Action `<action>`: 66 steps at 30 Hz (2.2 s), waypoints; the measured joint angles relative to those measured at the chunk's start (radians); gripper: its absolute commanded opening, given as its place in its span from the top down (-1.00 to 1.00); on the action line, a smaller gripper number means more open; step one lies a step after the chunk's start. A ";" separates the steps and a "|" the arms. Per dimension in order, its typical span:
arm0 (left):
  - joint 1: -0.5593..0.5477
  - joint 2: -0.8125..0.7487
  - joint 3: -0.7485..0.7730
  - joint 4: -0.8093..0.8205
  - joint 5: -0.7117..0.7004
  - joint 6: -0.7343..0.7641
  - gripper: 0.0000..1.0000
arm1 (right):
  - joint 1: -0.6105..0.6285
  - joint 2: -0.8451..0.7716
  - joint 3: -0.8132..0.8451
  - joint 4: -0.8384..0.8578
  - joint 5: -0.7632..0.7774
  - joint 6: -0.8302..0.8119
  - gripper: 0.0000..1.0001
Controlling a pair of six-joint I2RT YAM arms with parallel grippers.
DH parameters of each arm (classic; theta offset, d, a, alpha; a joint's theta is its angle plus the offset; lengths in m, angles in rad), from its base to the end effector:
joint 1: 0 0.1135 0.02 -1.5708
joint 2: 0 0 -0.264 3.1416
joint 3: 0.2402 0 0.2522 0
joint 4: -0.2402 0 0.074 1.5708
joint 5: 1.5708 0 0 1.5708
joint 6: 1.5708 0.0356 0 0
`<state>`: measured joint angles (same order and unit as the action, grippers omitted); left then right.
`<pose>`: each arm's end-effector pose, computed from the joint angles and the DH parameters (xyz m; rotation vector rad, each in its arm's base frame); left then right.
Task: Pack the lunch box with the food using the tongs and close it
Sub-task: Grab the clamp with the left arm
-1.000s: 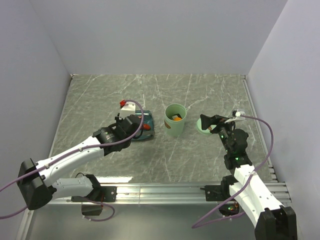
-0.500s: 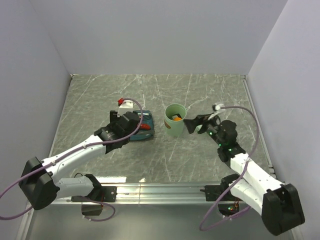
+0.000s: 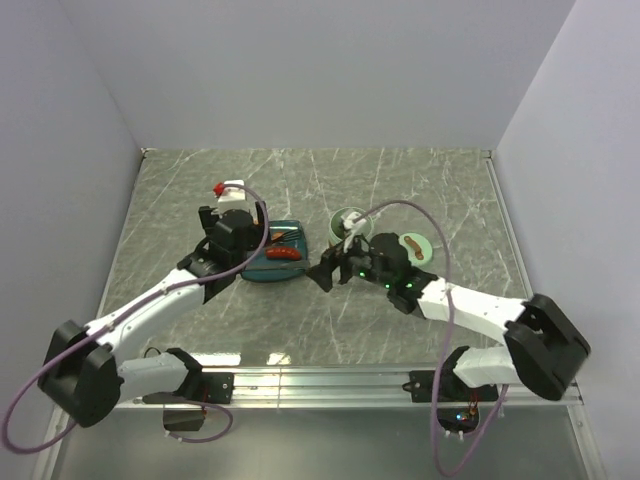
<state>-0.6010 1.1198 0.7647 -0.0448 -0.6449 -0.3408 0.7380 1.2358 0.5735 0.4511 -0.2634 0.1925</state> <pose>0.2182 -0.1236 0.2823 -0.1656 1.8799 -0.0056 0.1929 0.1880 0.2368 -0.6912 1.7334 0.8926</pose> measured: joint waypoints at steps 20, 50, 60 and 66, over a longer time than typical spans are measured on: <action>0.133 0.070 -0.089 0.138 0.080 -0.061 -0.99 | 0.092 0.492 0.327 -0.083 0.019 0.080 0.26; 0.138 0.106 -0.146 0.202 0.181 -0.071 -0.99 | 0.122 0.625 0.481 -0.209 0.228 0.099 0.18; 0.099 0.002 -0.224 0.215 0.203 -0.098 -0.96 | 0.110 0.668 0.541 -0.250 0.335 0.099 0.18; 0.065 0.011 -0.224 0.170 0.174 -0.098 -0.99 | 0.088 0.659 0.540 -0.250 0.318 0.086 0.02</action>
<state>-0.5358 1.1313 0.5411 0.1249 -0.4706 -0.4385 0.8261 1.8950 1.1137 0.2012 0.0547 0.2783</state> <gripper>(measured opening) 0.991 0.454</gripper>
